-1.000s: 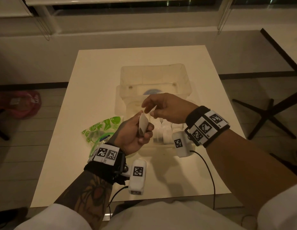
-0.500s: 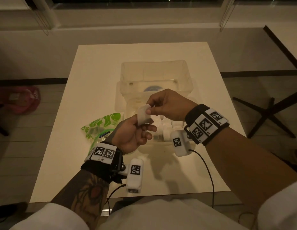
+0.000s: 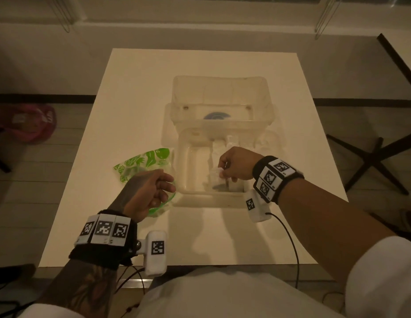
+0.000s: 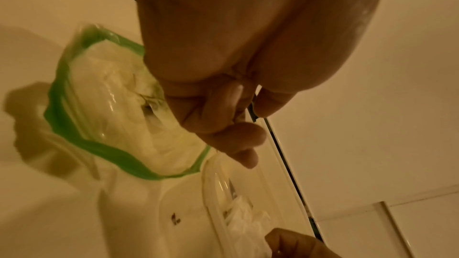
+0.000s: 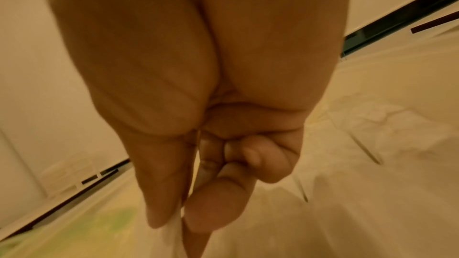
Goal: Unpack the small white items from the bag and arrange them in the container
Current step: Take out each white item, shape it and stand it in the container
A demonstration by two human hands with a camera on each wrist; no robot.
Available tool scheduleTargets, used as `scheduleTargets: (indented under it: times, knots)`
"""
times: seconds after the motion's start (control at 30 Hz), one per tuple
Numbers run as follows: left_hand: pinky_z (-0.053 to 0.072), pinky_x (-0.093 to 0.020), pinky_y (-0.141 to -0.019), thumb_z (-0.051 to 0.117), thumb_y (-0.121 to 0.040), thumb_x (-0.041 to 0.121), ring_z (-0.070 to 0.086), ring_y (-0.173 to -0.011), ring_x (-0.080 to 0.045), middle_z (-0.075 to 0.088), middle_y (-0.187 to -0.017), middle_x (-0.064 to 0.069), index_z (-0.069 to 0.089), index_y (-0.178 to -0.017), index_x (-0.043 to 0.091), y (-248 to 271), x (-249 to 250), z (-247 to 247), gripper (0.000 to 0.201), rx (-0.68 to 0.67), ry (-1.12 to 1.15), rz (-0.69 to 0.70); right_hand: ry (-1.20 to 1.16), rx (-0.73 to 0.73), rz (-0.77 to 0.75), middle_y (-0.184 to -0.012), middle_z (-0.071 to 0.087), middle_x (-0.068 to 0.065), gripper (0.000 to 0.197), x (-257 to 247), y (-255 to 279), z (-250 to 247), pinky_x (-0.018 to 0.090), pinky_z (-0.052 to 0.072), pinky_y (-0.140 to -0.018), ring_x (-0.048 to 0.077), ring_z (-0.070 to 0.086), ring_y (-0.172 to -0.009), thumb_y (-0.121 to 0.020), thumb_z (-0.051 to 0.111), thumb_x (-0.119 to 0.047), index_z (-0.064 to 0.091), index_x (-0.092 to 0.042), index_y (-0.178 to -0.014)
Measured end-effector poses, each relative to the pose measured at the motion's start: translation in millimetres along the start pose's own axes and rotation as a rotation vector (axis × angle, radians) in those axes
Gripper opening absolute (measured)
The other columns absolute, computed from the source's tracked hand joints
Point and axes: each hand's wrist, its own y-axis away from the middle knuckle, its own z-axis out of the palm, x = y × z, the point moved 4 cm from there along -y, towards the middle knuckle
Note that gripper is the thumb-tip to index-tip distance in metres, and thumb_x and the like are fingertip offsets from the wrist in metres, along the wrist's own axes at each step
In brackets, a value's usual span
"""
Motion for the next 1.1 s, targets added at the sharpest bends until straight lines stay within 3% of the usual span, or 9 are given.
scheduleTargets:
  times: [0.1,0.27,0.43,0.53,0.6,0.67,0.87,1.0,1.1]
  knots:
    - [0.023,-0.017,-0.032,0.039,-0.100,0.019,0.044,-0.041,-0.011,0.063,-0.063,-0.007,0.060,-0.087,0.004,-2,-1,-8,0.029,0.076,-0.064,0.023,0.081,0.001,0.028,-0.064,0.063,-0.005,0.004,0,-7,7,0.021,0.045,-0.057,0.008,0.058,-0.057,-0.085,0.071,-0.017,0.072,-0.014,-0.085]
    - [0.032,-0.023,-0.043,0.045,-0.092,0.012,0.047,-0.047,-0.016,0.064,-0.063,-0.008,0.062,-0.083,0.006,-6,-3,-10,0.021,0.174,-0.234,0.017,0.292,-0.015,0.065,-0.086,0.062,0.001,0.018,-1,-15,9,0.027,0.046,-0.073,0.019,0.059,-0.086,-0.083,0.072,-0.023,0.071,-0.008,-0.093]
    - [0.045,-0.031,-0.058,0.047,-0.094,0.013,0.058,-0.065,-0.022,0.065,-0.073,-0.011,0.064,-0.083,0.004,-3,-5,-3,0.022,0.223,-0.467,0.152,0.413,-0.045,0.163,-0.099,0.060,0.006,0.043,4,-19,11,0.030,0.047,-0.075,0.023,0.057,-0.090,-0.078,0.076,-0.035,0.064,-0.005,-0.106]
    - [0.042,-0.031,-0.064,0.045,-0.097,0.017,0.057,-0.074,-0.025,0.061,-0.081,-0.014,0.058,-0.085,-0.001,-5,-6,0,0.026,0.231,-0.710,0.241,0.425,-0.028,0.203,-0.109,0.063,0.008,0.048,6,-20,11,0.031,0.049,-0.078,0.025,0.061,-0.099,-0.077,0.078,-0.036,0.060,-0.007,-0.111]
    - [0.036,-0.028,-0.061,0.043,-0.099,0.017,0.053,-0.073,-0.020,0.054,-0.077,-0.007,0.054,-0.082,0.005,-6,-10,2,0.024,0.263,-0.830,0.251,0.408,0.000,0.228,-0.108,0.064,0.007,0.052,7,-19,9,0.032,0.051,-0.079,0.025,0.061,-0.098,-0.074,0.080,-0.037,0.058,-0.009,-0.112]
    - [0.039,-0.029,-0.070,0.043,-0.098,0.014,0.058,-0.084,-0.027,0.056,-0.080,-0.008,0.056,-0.086,0.004,-8,-13,3,0.020,0.296,-0.907,0.253,0.395,0.017,0.255,-0.108,0.064,0.007,0.054,10,-19,8,0.034,0.053,-0.083,0.026,0.062,-0.098,-0.071,0.082,-0.037,0.058,-0.011,-0.112]
    - [0.046,-0.038,-0.094,0.046,-0.093,0.004,0.058,-0.113,-0.035,0.061,-0.120,-0.021,0.049,-0.129,-0.002,-20,-26,-5,0.037,0.464,-0.957,0.179,0.339,0.014,0.275,-0.112,0.063,0.007,0.058,11,-19,7,0.033,0.048,-0.083,0.026,0.059,-0.103,-0.072,0.081,-0.041,0.058,-0.010,-0.116]
    - [0.047,-0.029,-0.084,0.064,-0.086,0.014,0.062,-0.106,-0.028,0.063,-0.115,-0.014,0.051,-0.121,0.000,-29,-30,-12,0.040,0.477,-1.065,0.163,0.311,0.043,0.234,-0.107,0.064,0.005,0.056,9,-20,4,0.031,0.045,-0.075,0.022,0.057,-0.092,-0.070,0.079,-0.047,0.060,-0.012,-0.110]
    - [0.048,-0.033,-0.090,0.066,-0.084,0.025,0.062,-0.105,-0.028,0.063,-0.113,-0.012,0.054,-0.119,0.002,-39,-28,-12,0.043,0.408,-1.151,0.104,0.304,0.051,0.211,-0.097,0.061,0.002,0.054,8,-19,1,0.031,0.044,-0.072,0.020,0.055,-0.087,-0.070,0.078,-0.049,0.060,-0.013,-0.106]
